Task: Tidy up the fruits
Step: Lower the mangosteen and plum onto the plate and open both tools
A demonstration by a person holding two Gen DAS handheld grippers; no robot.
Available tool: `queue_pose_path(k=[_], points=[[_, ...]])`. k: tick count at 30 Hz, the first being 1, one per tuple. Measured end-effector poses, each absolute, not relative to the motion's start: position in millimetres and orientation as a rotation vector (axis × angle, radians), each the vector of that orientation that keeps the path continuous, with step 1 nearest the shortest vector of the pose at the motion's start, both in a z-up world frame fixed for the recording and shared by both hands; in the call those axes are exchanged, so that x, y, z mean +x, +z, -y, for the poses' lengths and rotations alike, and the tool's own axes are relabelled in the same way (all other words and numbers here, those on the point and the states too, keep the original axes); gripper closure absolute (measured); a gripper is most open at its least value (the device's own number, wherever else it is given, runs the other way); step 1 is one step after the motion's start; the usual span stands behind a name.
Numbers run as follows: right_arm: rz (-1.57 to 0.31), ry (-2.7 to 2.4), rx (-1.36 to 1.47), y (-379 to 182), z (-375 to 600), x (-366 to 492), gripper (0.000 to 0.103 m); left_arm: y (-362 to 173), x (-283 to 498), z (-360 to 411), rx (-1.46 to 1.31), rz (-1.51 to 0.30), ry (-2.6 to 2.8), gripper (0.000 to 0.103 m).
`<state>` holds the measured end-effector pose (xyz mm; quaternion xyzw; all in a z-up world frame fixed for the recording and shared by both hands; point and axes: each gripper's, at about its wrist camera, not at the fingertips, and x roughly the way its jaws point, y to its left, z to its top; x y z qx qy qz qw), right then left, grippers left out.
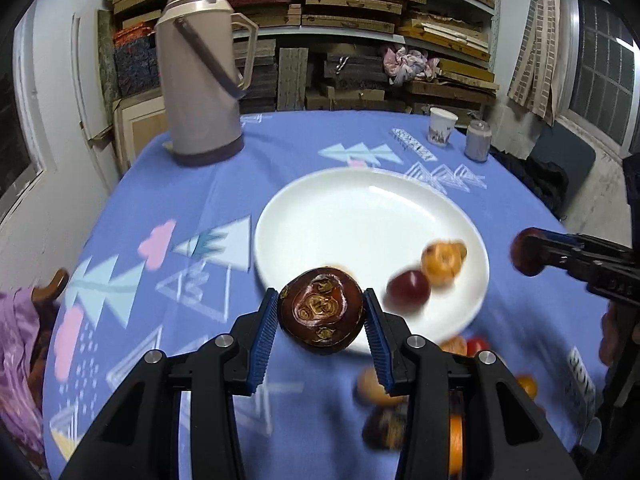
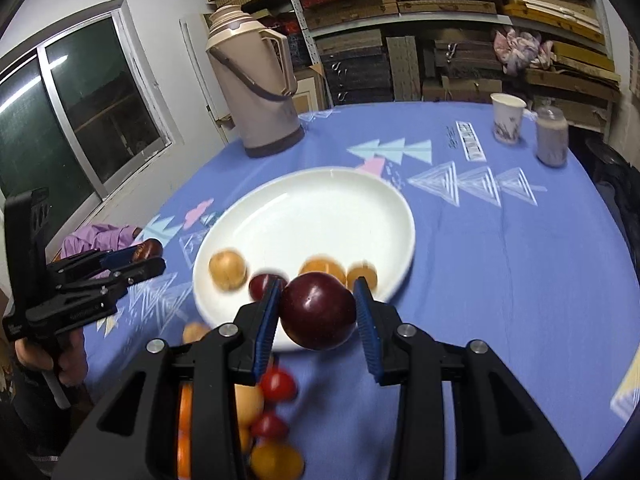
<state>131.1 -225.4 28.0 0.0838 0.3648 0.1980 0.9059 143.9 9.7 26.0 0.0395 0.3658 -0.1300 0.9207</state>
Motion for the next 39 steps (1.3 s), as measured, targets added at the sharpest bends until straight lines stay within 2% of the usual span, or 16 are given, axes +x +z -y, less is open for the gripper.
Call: queue_pose_path(k=[8, 19, 21, 25, 27, 29, 35, 38, 39], points=[[-0.807, 0.395, 0.205, 15.0, 212.4, 204.9, 0.066, 15.6, 208.4, 3.2, 0.053, -0.809, -0.26, 0.06], [-0.878, 0.357, 0.2, -21.5, 197.4, 253.4, 0.064, -19.7, 265.2, 13.3, 0.025, -0.916, -0.236, 0.06], [-0.867, 0.351, 0.214, -20.8, 198.6, 254.4, 0.057, -20.6, 266.1, 11.6, 0.008, -0.923, -0.235, 0.06], [-0.829, 0.356, 0.204, -10.4, 202.7, 241.8, 0.051, -14.5, 256.3, 7.0, 0.013, -0.903, -0.236, 0.059], [-0.821, 0.358, 0.203, -5.5, 206.4, 232.2, 0.044, -8.2, 248.3, 3.6, 0.006, -0.882, -0.233, 0.044], [-0.809, 0.362, 0.209, -0.5, 211.7, 219.8, 0.04, -2.4, 238.6, 1.7, 0.005, -0.856, -0.236, 0.039], [-0.779, 0.354, 0.184, 8.9, 223.6, 176.0, 0.032, 7.3, 205.1, 1.3, 0.03, -0.828, -0.255, 0.039], [-0.782, 0.35, 0.182, 8.9, 227.4, 156.7, 0.031, 9.0, 187.8, 1.9, 0.044, -0.823, -0.264, 0.036], [-0.783, 0.347, 0.179, 8.4, 227.8, 151.4, 0.028, 9.4, 182.8, 2.7, 0.05, -0.821, -0.267, 0.034]])
